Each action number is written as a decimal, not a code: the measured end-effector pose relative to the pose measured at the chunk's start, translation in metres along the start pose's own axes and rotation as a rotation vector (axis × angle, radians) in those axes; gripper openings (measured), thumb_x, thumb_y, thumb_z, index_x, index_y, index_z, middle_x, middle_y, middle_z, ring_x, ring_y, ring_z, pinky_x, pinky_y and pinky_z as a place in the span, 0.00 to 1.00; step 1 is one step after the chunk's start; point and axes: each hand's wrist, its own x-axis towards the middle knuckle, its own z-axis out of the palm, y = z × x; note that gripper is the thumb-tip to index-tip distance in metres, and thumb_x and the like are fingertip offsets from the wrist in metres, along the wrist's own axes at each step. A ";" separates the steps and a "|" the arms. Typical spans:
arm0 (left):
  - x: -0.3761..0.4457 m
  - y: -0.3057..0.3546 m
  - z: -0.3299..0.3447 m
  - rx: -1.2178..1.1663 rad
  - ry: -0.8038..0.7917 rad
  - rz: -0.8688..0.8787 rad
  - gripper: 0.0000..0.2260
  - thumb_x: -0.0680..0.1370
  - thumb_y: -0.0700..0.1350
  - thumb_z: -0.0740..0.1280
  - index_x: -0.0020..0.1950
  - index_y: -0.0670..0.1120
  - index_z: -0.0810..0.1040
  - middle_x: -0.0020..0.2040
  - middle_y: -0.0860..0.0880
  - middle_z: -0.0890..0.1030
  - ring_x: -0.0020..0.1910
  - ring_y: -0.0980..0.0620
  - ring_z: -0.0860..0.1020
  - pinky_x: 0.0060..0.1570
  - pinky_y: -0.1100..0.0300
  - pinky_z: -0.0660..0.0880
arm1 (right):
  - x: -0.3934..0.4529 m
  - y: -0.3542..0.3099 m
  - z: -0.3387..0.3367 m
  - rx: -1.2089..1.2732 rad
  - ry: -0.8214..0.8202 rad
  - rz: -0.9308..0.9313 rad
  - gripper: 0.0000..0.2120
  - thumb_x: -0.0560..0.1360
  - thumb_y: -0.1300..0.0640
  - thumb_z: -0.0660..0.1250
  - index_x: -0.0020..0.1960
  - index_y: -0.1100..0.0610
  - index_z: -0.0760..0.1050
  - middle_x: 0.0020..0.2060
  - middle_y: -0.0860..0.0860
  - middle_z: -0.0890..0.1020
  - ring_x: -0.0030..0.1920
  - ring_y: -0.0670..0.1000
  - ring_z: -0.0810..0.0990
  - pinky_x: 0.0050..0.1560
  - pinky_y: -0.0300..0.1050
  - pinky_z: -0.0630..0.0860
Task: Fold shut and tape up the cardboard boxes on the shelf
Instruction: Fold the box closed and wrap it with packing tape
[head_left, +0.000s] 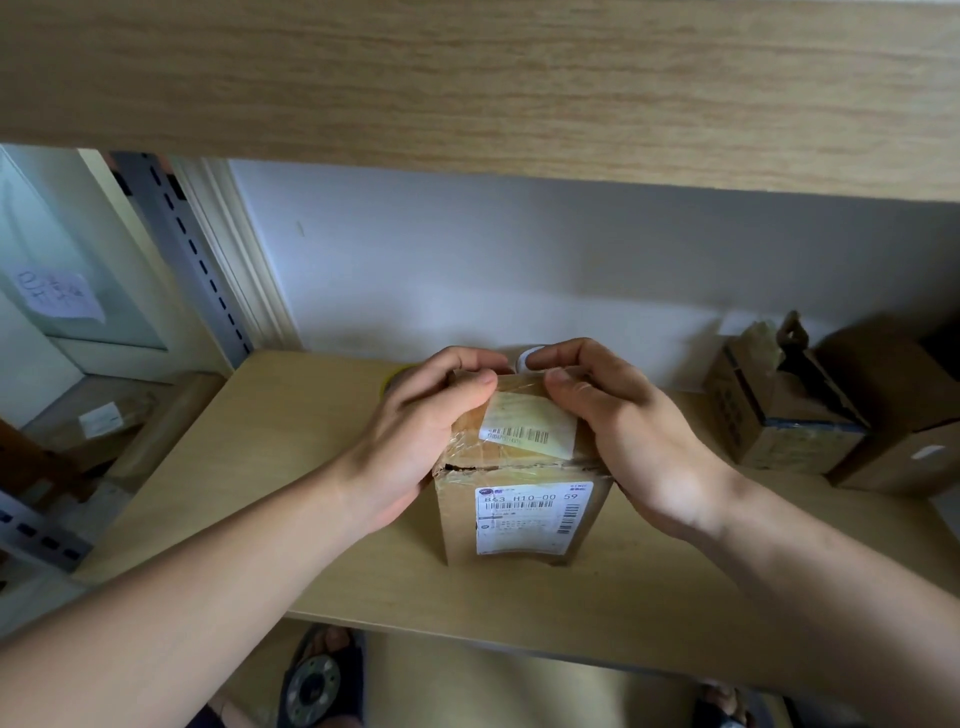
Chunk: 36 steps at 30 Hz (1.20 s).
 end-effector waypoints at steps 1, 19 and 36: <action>0.000 -0.001 0.000 -0.006 0.013 0.020 0.18 0.73 0.45 0.68 0.59 0.37 0.80 0.60 0.30 0.80 0.54 0.42 0.80 0.60 0.46 0.75 | -0.001 0.000 -0.001 0.030 0.005 0.005 0.10 0.84 0.59 0.61 0.56 0.51 0.80 0.51 0.56 0.85 0.47 0.48 0.83 0.49 0.45 0.77; 0.008 -0.005 0.009 -0.023 0.095 0.019 0.10 0.73 0.46 0.71 0.51 0.44 0.86 0.51 0.41 0.85 0.54 0.43 0.82 0.62 0.45 0.76 | 0.010 0.000 0.007 0.003 0.076 0.058 0.14 0.73 0.51 0.78 0.56 0.51 0.80 0.45 0.49 0.87 0.47 0.52 0.87 0.52 0.54 0.84; 0.003 -0.007 0.025 -0.096 0.255 0.111 0.15 0.85 0.40 0.61 0.44 0.43 0.84 0.46 0.40 0.86 0.46 0.43 0.83 0.52 0.48 0.79 | -0.001 -0.007 0.000 -0.126 0.056 0.050 0.29 0.66 0.36 0.78 0.62 0.46 0.76 0.52 0.49 0.86 0.51 0.47 0.86 0.56 0.48 0.82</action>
